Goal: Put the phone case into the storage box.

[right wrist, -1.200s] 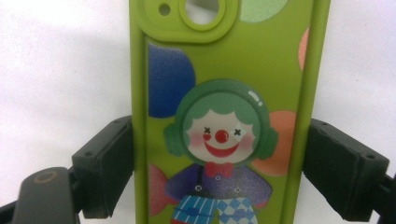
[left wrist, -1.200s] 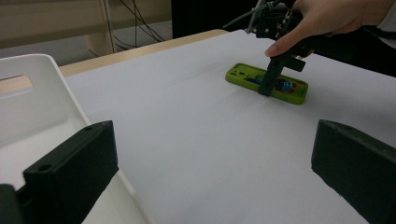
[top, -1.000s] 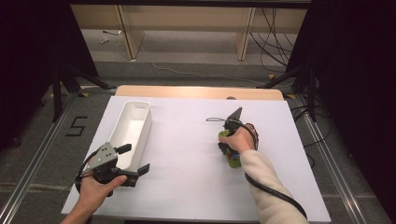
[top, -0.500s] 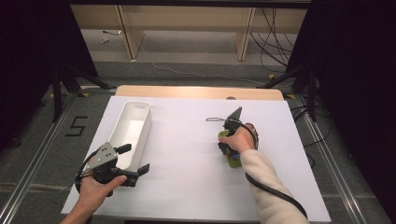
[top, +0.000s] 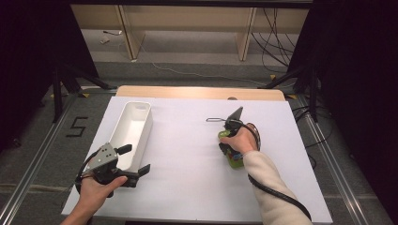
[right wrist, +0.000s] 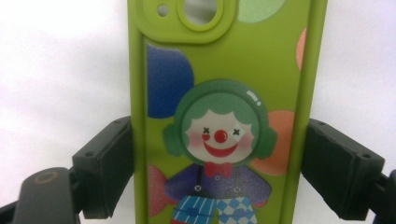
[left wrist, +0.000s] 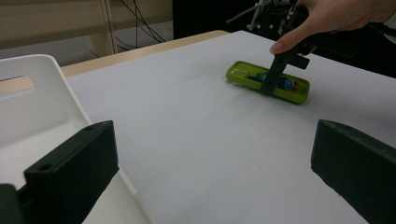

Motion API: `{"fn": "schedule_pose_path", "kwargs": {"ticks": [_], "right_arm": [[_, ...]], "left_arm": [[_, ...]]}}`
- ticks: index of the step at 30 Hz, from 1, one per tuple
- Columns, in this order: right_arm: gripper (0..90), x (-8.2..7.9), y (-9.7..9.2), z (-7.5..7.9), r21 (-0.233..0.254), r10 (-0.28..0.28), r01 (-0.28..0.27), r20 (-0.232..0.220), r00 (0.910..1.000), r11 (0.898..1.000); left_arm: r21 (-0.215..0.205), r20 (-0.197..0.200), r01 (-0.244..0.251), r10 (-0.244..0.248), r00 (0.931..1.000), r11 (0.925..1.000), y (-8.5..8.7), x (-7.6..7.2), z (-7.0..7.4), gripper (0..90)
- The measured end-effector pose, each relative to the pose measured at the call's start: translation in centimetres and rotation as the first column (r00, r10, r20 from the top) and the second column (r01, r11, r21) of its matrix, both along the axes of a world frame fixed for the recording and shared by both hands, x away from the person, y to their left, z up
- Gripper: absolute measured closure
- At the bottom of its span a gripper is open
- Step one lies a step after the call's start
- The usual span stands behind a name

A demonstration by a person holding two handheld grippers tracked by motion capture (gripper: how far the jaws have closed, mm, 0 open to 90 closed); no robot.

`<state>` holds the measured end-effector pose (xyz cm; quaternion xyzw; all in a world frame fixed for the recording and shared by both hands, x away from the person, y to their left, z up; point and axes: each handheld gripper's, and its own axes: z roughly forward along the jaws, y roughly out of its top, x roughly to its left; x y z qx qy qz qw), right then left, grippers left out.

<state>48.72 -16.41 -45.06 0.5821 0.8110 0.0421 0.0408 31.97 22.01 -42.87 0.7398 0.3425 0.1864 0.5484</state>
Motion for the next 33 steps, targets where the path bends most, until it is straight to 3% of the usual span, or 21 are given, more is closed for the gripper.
{"fn": "schedule_pose_path", "kwargs": {"ticks": [9, 15, 24, 26, 29, 30, 32, 33], "right_arm": [[16.8, -0.8, 0.2, 1.7, 0.05, 0.035, -0.04, 0.082, 0.996, 0.998], [16.8, -1.7, 0.2, 3.1, 0.071, 0.078, -0.09, 0.15, 0.9855, 0.993], [16.8, -2.7, 0.1, 4.1, 0.122, 0.103, -0.129, 0.201, 0.9742, 0.984], [16.8, -3.1, 0.1, 4.3, 0.137, 0.106, -0.138, 0.219, 0.9699, 0.981], [16.7, -3.7, -0.1, 4.6, 0.175, 0.126, -0.178, 0.274, 0.9534, 0.968], [16.7, -3.7, -0.1, 4.6, 0.175, 0.126, -0.178, 0.274, 0.9534, 0.968], [16.7, -4.1, -0.3, 4.7, 0.205, 0.141, -0.217, 0.33, 0.9333, 0.954], [16.7, -4.1, -0.3, 4.7, 0.205, 0.141, -0.217, 0.33, 0.9333, 0.954]], "left_arm": [[0.0, 0.001, -0.002, 0.002, 1.0, 1.0, 0.0, 0.0, 0.0, 0.1], [0.001, 0.001, -0.003, 0.003, 1.0, 1.0, -0.1, 0.0, 0.0, 0.2], [0.002, 0.001, -0.001, 0.001, 1.0, 1.0, 0.0, 0.0, 0.0, 0.4], [0.001, 0.0, -0.003, 0.003, 1.0, 1.0, 0.0, 0.0, 0.0, 0.4], [-0.001, -0.001, -0.004, 0.004, 1.0, 1.0, 0.0, 0.0, 0.0, 0.5], [0.0, -0.001, -0.003, 0.003, 1.0, 1.0, 0.0, 0.0, 0.0, 0.5], [0.001, 0.0, -0.002, 0.002, 1.0, 1.0, 0.0, 0.0, 0.0, 0.6], [0.001, 0.001, -0.002, 0.002, 1.0, 1.0, 0.0, 0.0, 0.0, 0.6]]}}
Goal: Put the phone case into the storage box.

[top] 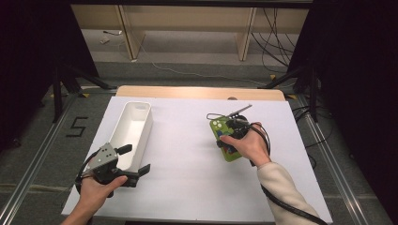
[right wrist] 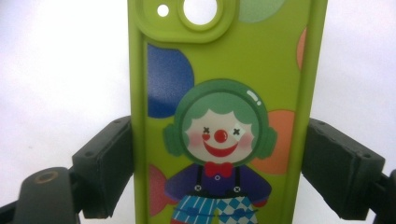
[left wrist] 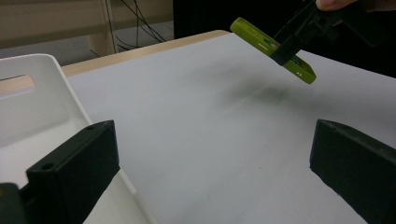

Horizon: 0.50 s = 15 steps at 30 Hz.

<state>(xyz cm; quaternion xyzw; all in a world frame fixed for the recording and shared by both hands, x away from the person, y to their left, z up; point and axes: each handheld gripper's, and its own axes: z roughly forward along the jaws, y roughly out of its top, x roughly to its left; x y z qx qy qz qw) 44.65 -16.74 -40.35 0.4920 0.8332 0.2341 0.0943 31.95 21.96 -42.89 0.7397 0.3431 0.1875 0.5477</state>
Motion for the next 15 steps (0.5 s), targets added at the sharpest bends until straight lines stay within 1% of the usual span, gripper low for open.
{"fn": "schedule_pose_path", "kwargs": {"ticks": [1, 2, 3, 4, 6, 8, 9, 11, 15], "right_arm": [[16.7, -0.1, -0.1, 0.0, 0.008, 0.007, -0.007, 0.018, 0.9998, 1.0], [16.7, -0.4, -0.2, 0.0, 0.031, 0.022, -0.024, 0.044, 0.9988, 0.999], [16.8, -0.6, -0.2, 0.0, 0.045, 0.03, -0.032, 0.052, 0.9982, 0.998], [16.8, -0.6, -0.2, 0.0, 0.045, 0.03, -0.032, 0.052, 0.9982, 0.998], [16.7, -0.8, -0.3, -0.1, 0.07, 0.038, -0.044, 0.081, 0.996, 0.997], [16.7, -1.0, -0.4, -0.1, 0.095, 0.048, -0.057, 0.098, 0.994, 0.994], [16.7, -1.2, -0.4, -0.3, 0.118, 0.055, -0.069, 0.117, 0.9917, 0.991], [16.7, -1.3, -0.5, -0.3, 0.123, 0.057, -0.072, 0.124, 0.9907, 0.99], [16.7, -1.6, -0.5, -0.5, 0.158, 0.071, -0.096, 0.161, 0.9844, 0.983]], "left_arm": [[0.0, 0.0, 0.0, 0.0, 1.0, 1.0, 0.0, 0.0, 0.0, 0.6], [-0.001, 0.0, -0.001, 0.001, 1.0, 1.0, 0.0, 0.0, 0.0, 0.6], [-0.001, -0.001, -0.002, 0.002, 1.0, 1.0, 0.0, 0.0, 0.0, 0.7], [-0.001, -0.001, -0.002, 0.002, 1.0, 1.0, 0.0, 0.0, 0.0, 0.7], [-0.002, -0.001, -0.002, 0.002, 1.0, 1.0, 0.0, 0.0, 0.0, 0.8], [-0.001, -0.001, -0.002, 0.002, 1.0, 1.0, 0.0, 0.0, 0.0, 0.9], [-0.002, -0.001, -0.002, 0.002, 1.0, 1.0, 0.0, 0.0, 0.0, 0.9], [-0.003, -0.001, -0.003, 0.003, 1.0, 1.0, 0.0, 0.0, 0.0, 0.9], [-0.002, -0.001, -0.002, 0.002, 1.0, 1.0, 0.0, 0.0, 0.0, 1.0]]}}
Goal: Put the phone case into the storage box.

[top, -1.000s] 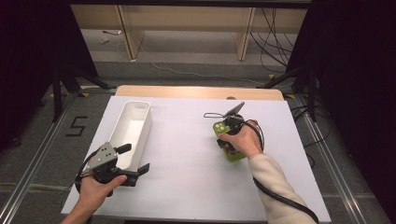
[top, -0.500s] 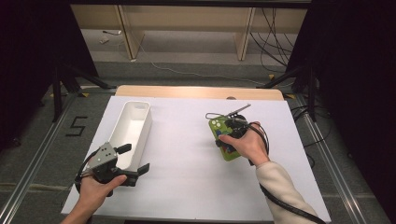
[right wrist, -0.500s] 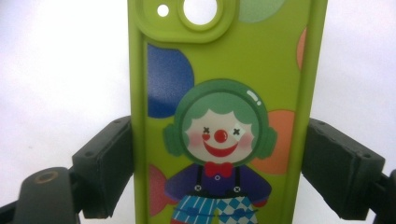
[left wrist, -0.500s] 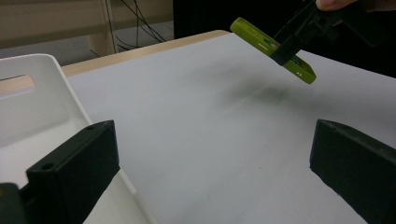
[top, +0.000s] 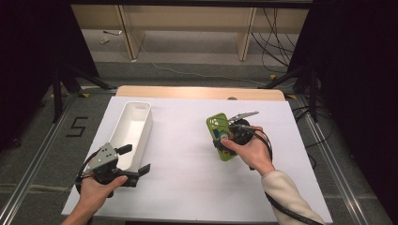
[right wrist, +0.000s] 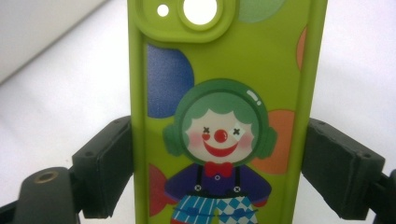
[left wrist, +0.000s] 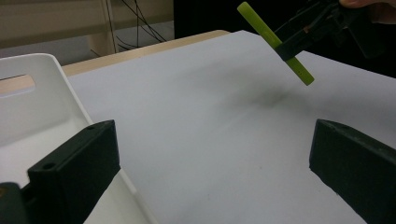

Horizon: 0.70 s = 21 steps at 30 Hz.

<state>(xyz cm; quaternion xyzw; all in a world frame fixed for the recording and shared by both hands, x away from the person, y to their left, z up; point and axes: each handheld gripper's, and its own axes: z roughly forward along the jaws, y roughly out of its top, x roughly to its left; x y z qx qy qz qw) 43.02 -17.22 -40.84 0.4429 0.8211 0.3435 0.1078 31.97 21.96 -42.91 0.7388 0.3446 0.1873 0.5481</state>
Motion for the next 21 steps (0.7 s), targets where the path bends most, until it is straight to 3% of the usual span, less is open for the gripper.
{"fn": "schedule_pose_path", "kwargs": {"ticks": [9, 21], "right_arm": [[16.7, -0.9, 0.4, -0.5, 0.075, 0.05, -0.054, 0.058, 0.997, 0.996], [16.8, -2.1, 1.1, -0.8, 0.172, 0.097, -0.116, 0.12, 0.9881, 0.978]], "left_arm": [[-0.001, 0.0, 0.0, 0.0, 1.0, 1.0, 0.0, 0.0, 0.0, 1.2], [-0.006, 0.003, -0.001, 0.001, 1.0, 1.0, 0.1, -0.1, 0.1, 1.7]]}}
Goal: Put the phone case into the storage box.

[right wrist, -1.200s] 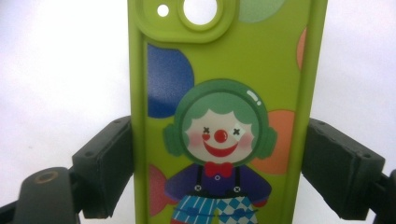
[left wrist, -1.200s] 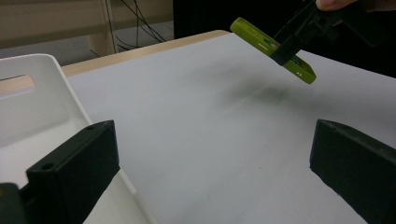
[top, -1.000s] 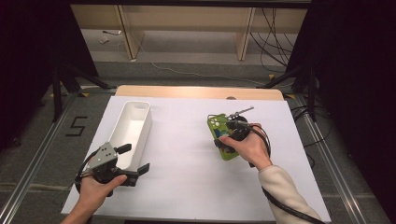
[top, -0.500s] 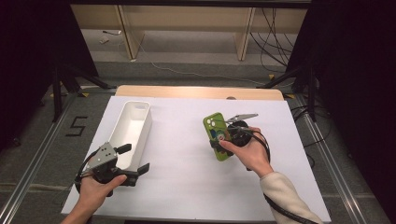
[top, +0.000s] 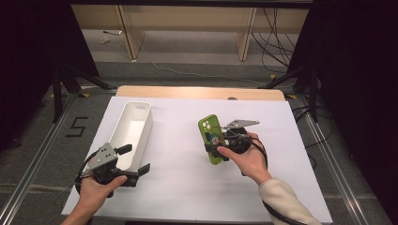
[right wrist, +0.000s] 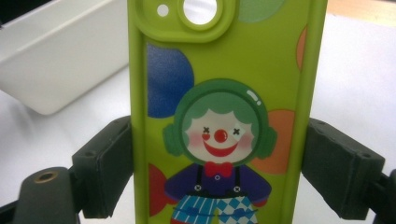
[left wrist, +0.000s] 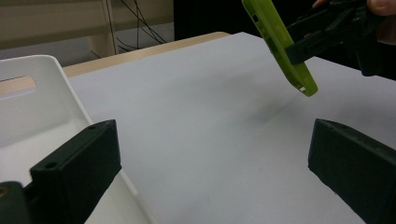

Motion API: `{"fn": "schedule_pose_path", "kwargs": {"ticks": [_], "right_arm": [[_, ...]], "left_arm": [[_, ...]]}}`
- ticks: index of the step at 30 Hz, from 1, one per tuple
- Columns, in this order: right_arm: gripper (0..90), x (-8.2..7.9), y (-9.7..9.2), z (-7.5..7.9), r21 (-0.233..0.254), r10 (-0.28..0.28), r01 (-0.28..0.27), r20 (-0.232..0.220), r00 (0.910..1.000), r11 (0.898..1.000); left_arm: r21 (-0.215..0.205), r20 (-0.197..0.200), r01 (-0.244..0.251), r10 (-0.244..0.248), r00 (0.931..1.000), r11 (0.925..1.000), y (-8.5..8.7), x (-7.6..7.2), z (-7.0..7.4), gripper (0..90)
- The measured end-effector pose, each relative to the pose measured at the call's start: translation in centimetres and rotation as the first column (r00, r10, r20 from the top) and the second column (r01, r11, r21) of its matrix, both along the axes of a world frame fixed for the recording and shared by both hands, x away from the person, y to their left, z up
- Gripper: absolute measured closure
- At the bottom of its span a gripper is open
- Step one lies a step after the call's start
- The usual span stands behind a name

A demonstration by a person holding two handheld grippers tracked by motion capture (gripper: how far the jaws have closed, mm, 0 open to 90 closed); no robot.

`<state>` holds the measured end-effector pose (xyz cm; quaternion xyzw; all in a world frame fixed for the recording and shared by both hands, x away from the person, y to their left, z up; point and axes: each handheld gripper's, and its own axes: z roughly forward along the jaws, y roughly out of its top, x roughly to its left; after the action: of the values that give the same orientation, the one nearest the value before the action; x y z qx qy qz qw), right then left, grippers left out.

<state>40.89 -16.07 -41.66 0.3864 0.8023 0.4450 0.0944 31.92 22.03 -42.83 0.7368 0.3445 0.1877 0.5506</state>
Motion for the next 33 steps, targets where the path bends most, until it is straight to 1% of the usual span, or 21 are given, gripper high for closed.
{"fn": "schedule_pose_path", "kwargs": {"ticks": [4, 8, 10, 15, 22, 29, 33], "right_arm": [[16.8, -0.4, 0.5, 0.1, 0.031, 0.02, -0.02, 0.024, 0.9995, 0.999], [16.8, -0.8, 0.9, 0.1, 0.043, 0.033, -0.035, 0.052, 0.9981, 0.998], [16.8, -1.0, 1.3, 0.0, 0.055, 0.039, -0.043, 0.072, 0.9966, 0.998], [16.8, -1.1, 1.6, 0.0, 0.075, 0.037, -0.044, 0.089, 0.9953, 0.996], [16.7, -1.1, 1.8, 0.0, 0.088, 0.036, -0.047, 0.121, 0.9921, 0.995], [16.8, -1.2, 2.0, -0.1, 0.098, 0.048, -0.061, 0.129, 0.9905, 0.993], [16.7, -1.3, 1.8, 0.0, 0.104, 0.05, -0.065, 0.139, 0.989, 0.992]], "left_arm": [[-0.002, 0.0, 0.0, 0.0, 1.0, 1.0, 0.0, 0.0, 0.0, 2.0], [-0.004, 0.0, -0.001, 0.001, 1.0, 1.0, 0.0, 0.0, 0.0, 2.2], [-0.007, -0.001, -0.004, 0.004, 1.0, 1.0, 0.0, 0.0, 0.0, 2.4], [-0.009, -0.002, -0.005, 0.005, 1.0, 0.9999, 0.1, 0.1, 0.0, 2.6], [-0.015, -0.003, -0.012, 0.012, 0.9999, 0.9998, 0.1, 0.1, 0.0, 3.1], [-0.005, 0.004, -0.015, 0.015, 0.9999, 0.9999, 0.0, 0.0, 0.1, 3.6], [-0.008, 0.003, -0.022, 0.022, 0.9998, 0.9997, 0.0, 0.1, 0.1, 3.8]]}}
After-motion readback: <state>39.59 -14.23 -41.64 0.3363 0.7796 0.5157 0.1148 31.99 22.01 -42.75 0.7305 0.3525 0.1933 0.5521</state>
